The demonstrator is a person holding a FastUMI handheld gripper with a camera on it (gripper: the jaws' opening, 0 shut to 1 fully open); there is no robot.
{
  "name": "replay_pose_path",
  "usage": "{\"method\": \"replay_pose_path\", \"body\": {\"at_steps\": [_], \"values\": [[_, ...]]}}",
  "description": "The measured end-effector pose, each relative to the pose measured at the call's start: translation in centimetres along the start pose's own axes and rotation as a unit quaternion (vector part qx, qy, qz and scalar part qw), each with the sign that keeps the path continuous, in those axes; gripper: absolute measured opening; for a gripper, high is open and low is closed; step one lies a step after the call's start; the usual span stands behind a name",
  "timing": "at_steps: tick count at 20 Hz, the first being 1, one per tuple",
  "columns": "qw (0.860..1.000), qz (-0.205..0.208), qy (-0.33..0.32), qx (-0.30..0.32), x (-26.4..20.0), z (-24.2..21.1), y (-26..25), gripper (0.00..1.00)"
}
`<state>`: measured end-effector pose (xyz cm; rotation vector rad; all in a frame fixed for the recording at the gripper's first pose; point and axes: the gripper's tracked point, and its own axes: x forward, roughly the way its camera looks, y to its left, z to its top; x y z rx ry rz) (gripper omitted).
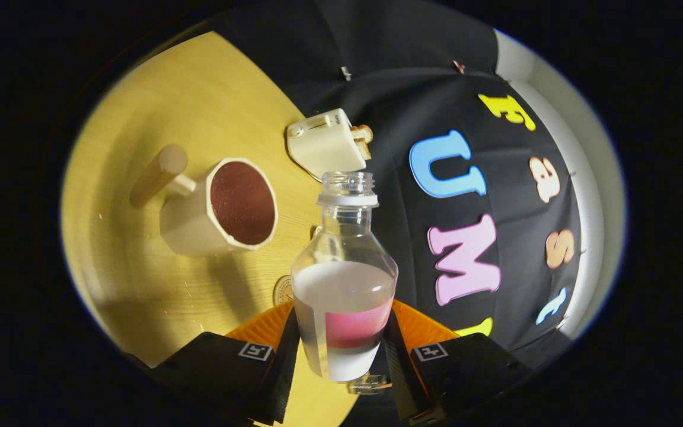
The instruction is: Take the bottle from table, then pour the juice into the cup, finally place the bottle on the coaster
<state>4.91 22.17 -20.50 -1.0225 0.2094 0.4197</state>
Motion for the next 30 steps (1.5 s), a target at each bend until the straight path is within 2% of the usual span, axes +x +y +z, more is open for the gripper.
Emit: {"method": "replay_pose_path", "body": {"at_steps": [1, 3, 6, 9, 13, 15, 17, 19, 25, 30], "values": [[0.999, 0.013, -0.005, 0.051, 0.2, 0.3, 0.2, 0.71], [0.987, 0.042, -0.027, 0.154, 0.3, 1.8, 0.5, 0.71], [0.959, 0.038, -0.071, 0.272, 0.0, 3.8, -2.9, 0.71], [0.926, 0.043, -0.079, 0.365, 0.7, 4.1, -5.8, 0.72], [0.875, 0.048, -0.097, 0.472, 2.5, 4.4, -9.5, 0.72], [0.861, 0.039, -0.122, 0.493, 3.4, 4.4, -11.7, 0.72], [0.853, 0.021, -0.158, 0.497, 4.6, 4.7, -13.8, 0.73], [0.855, -0.005, -0.176, 0.487, 6.4, 3.6, -15.2, 0.73], [0.846, 0.007, -0.152, 0.51, 11.3, 0.0, -11.7, 0.73], [0.851, 0.02, -0.11, 0.514, 14.6, -4.0, -7.1, 0.73]]}}
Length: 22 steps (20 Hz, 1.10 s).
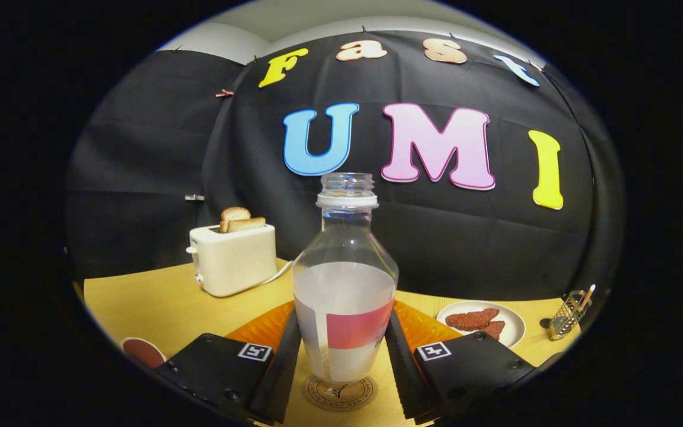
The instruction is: Take the bottle from table, then pour the juice into the cup, finally place the bottle on the coaster
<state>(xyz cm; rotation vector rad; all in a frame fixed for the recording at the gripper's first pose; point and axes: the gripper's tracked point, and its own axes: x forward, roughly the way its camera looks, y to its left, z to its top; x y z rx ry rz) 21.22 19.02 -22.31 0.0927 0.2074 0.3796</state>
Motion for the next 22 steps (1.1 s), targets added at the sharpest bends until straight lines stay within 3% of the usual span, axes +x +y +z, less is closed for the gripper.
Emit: {"method": "replay_pose_path", "body": {"at_steps": [6, 22], "values": [[0.999, 0.002, 0.033, 0.003, 0.8, -4.0, -0.5, 0.73], [0.999, -0.006, 0.049, 0.016, 1.1, -5.7, -0.4, 0.76]]}}
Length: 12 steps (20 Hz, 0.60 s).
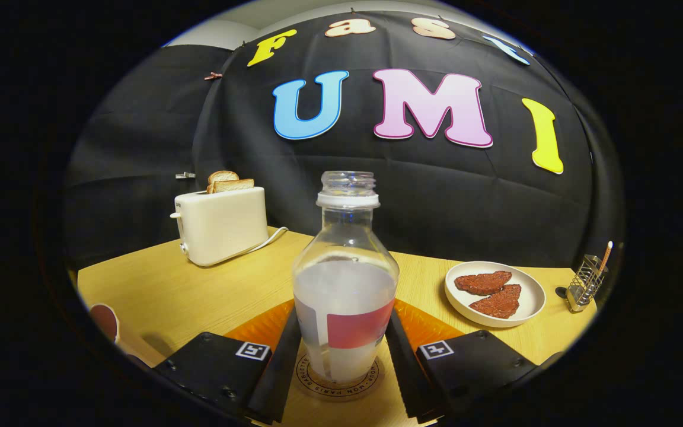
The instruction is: Take the bottle from table, then pour the juice into the cup, finally place the bottle on the coaster
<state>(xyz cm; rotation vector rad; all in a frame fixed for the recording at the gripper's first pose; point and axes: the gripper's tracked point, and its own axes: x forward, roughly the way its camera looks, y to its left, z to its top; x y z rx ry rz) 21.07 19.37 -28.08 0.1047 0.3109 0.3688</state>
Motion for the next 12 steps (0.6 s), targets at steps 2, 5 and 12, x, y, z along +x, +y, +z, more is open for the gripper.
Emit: {"method": "replay_pose_path", "body": {"at_steps": [2, 5, 12], "values": [[1.0, 0.0, 0.002, 0.005, 0.04, -0.03, 0.04, 0.77], [1.0, 0.0, 0.003, 0.011, 0.08, -0.04, 0.0, 0.77], [1.0, 0.001, 0.017, 0.012, -0.12, -0.62, 0.24, 1.0]]}}
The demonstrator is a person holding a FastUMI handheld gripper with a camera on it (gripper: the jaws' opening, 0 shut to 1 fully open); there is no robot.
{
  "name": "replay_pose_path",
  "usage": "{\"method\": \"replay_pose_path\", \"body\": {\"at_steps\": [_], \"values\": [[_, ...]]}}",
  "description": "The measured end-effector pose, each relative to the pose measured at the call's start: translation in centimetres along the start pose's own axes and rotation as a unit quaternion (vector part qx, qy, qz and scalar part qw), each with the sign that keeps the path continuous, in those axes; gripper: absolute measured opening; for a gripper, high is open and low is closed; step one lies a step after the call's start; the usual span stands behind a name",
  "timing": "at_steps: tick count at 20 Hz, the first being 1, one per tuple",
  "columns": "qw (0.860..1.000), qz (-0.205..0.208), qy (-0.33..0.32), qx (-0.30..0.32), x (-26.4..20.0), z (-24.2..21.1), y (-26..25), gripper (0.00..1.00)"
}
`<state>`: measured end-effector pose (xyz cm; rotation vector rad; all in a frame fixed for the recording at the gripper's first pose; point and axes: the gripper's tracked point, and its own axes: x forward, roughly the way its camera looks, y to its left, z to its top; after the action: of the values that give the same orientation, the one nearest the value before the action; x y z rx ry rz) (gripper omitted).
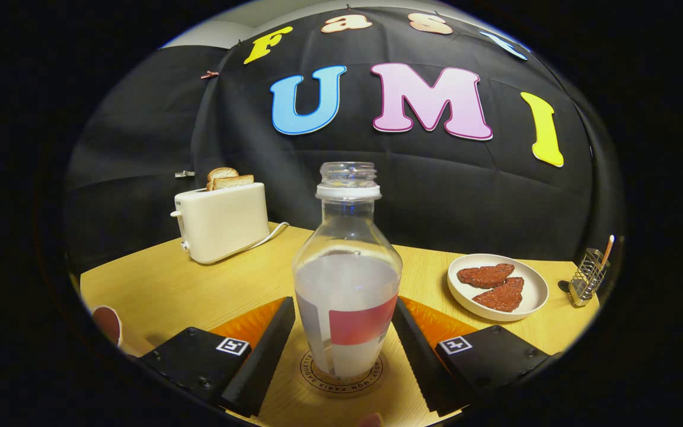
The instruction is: Take the bottle from table, then pour the juice into the cup, finally place the bottle on the coaster
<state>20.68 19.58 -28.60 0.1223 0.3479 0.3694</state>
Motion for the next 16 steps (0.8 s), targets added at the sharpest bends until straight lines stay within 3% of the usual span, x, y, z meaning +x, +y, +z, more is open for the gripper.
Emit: {"method": "replay_pose_path", "body": {"at_steps": [9, 16], "values": [[1.0, -0.011, 0.002, 0.005, -4.4, 1.9, -0.9, 0.99], [0.999, -0.03, -0.021, 0.008, -10.6, 8.0, -0.9, 0.99]]}}
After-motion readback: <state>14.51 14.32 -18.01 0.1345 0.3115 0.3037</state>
